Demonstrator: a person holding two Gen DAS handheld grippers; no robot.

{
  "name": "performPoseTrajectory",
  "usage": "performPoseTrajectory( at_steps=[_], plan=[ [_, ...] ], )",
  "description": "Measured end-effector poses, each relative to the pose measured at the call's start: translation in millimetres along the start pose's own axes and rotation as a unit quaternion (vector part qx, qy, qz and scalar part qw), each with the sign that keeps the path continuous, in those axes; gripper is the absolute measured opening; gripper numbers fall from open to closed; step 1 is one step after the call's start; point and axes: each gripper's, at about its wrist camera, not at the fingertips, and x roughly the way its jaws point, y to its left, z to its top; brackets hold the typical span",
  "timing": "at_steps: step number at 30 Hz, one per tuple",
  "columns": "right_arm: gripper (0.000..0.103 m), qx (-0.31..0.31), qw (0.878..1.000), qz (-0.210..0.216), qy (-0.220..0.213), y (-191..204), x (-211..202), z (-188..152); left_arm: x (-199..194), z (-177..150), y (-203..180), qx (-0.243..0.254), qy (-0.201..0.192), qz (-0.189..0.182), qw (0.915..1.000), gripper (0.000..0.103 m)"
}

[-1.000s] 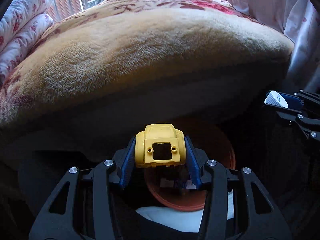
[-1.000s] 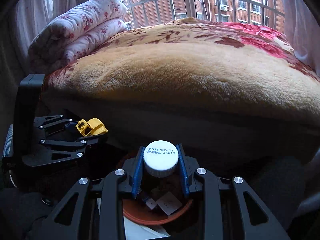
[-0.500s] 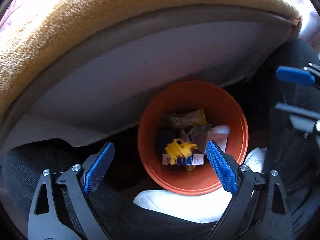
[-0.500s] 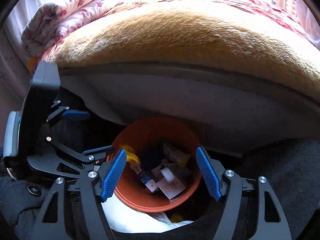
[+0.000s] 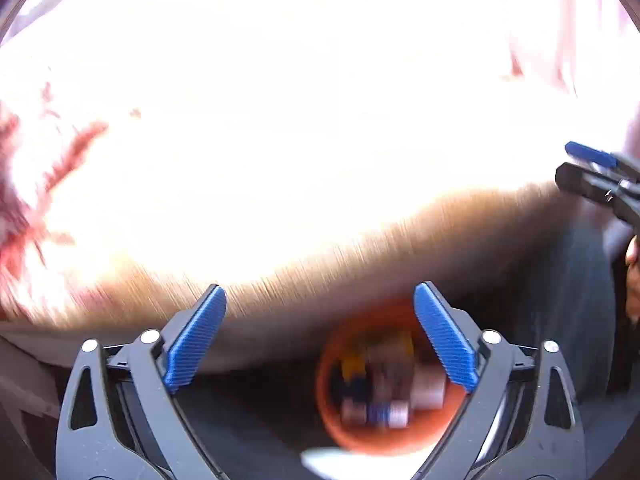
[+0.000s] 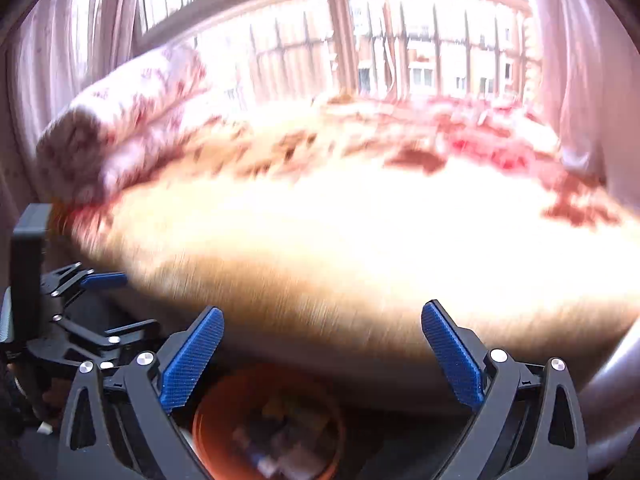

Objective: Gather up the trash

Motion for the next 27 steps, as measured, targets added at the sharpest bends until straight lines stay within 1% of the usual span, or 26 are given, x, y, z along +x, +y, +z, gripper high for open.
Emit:
performPoseTrajectory(
  at_steps=[1,3,4,5,6,8,9,11,12,14,16,18,21,23,27],
  plan=[
    [0.098,0.004,1.0,-0.006,-0.021,-4,4,15,-1,14,6,-0.012,-0.023,0.007,0.9996,0.094],
    [0.098,0.014,0.998,-0.027,-0.049,-10,18,41,5,40,20,-0.041,-0.067,0.002,0.9969,0.095],
    [0.098,0.021,0.997,-0.041,-0.057,-13,29,54,12,51,26,-0.055,-0.079,-0.007,0.9953,0.095],
    [0.098,0.027,0.996,-0.053,-0.063,-16,41,65,21,63,33,-0.074,-0.083,-0.018,0.9936,0.095],
    [0.098,0.035,0.995,-0.067,-0.066,-17,53,75,31,74,39,-0.091,-0.079,-0.022,0.9925,0.095],
    [0.098,0.047,0.992,-0.09,-0.072,-23,78,90,57,93,44,-0.11,-0.056,-0.012,0.9923,0.095],
    [0.098,0.052,0.991,-0.099,-0.069,-28,87,94,69,100,44,-0.111,-0.05,0.0,0.9926,0.095],
    [0.098,0.061,0.989,-0.117,-0.071,-34,103,100,85,115,42,-0.108,-0.044,0.035,0.9925,0.095],
    [0.098,0.064,0.987,-0.126,-0.07,-36,109,103,93,119,41,-0.107,-0.04,0.042,0.9926,0.095],
    [0.098,0.065,0.986,-0.144,-0.055,-34,128,110,108,128,44,-0.109,-0.027,0.047,0.9926,0.095],
    [0.098,0.067,0.986,-0.15,-0.038,-34,141,113,118,133,46,-0.115,-0.014,0.043,0.9923,0.095],
    [0.098,0.069,0.985,-0.159,-0.023,-35,148,112,125,141,51,-0.121,-0.008,0.042,0.9917,0.095],
    [0.098,0.06,0.984,-0.166,-0.023,-31,151,106,129,148,54,-0.123,-0.013,0.049,0.9911,0.095],
    [0.098,0.053,0.984,-0.169,-0.025,-29,150,103,133,147,55,-0.126,-0.012,0.05,0.9908,0.095],
    [0.098,0.045,0.983,-0.175,-0.028,-25,150,102,140,143,55,-0.128,0.004,0.051,0.9905,0.095]
  ],
)
